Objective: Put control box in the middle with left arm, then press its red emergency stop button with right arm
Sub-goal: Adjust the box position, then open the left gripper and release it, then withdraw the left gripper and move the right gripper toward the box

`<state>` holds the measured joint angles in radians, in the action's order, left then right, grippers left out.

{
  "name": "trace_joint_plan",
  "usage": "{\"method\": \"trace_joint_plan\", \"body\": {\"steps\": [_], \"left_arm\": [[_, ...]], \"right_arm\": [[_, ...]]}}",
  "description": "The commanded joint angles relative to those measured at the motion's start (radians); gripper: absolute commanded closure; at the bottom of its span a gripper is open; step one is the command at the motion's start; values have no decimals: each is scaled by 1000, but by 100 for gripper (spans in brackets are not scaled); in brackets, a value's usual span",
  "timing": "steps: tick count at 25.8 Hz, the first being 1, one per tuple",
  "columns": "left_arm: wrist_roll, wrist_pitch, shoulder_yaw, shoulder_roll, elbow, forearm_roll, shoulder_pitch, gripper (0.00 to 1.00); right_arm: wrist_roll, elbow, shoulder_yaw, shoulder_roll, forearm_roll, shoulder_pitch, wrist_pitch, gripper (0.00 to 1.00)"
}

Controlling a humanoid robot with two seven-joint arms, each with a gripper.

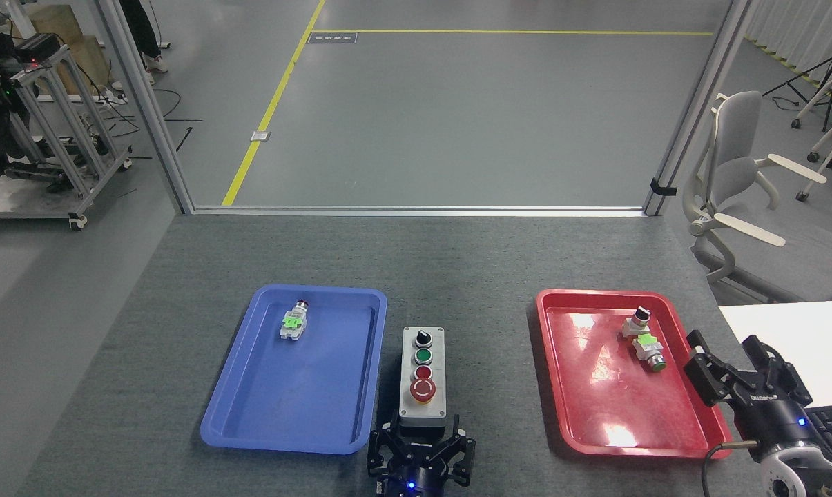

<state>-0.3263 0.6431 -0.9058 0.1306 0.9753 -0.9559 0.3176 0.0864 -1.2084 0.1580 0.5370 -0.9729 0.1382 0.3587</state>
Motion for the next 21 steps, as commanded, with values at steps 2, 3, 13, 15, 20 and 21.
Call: {"method": "trace_joint_plan", "body": {"steps": [2, 3, 13, 15, 20, 21], "left_arm": [[0, 32, 8, -8, 137, -116, -104, 1], [0, 30, 16, -14, 166, -133, -123, 1], [-23, 64, 209, -180, 497, -230, -284, 1], [-17, 58, 263, -232, 537, -230, -282, 1], [-7, -123, 469, -339, 549, -221, -272, 1], [-5, -191, 524, -344, 548, -218, -272, 1]], "right_arm": [[-1, 3, 0, 3, 0, 3, -3, 3], [-1, 3, 0, 3, 0, 3, -12, 5], [95, 4, -38, 32, -12, 64, -60, 93], [107, 6, -101, 31, -12, 98, -64, 100], [107, 32, -310, 20, -13, 202, -66, 100], [105, 40, -359, 17, -15, 231, -63, 100]]}}
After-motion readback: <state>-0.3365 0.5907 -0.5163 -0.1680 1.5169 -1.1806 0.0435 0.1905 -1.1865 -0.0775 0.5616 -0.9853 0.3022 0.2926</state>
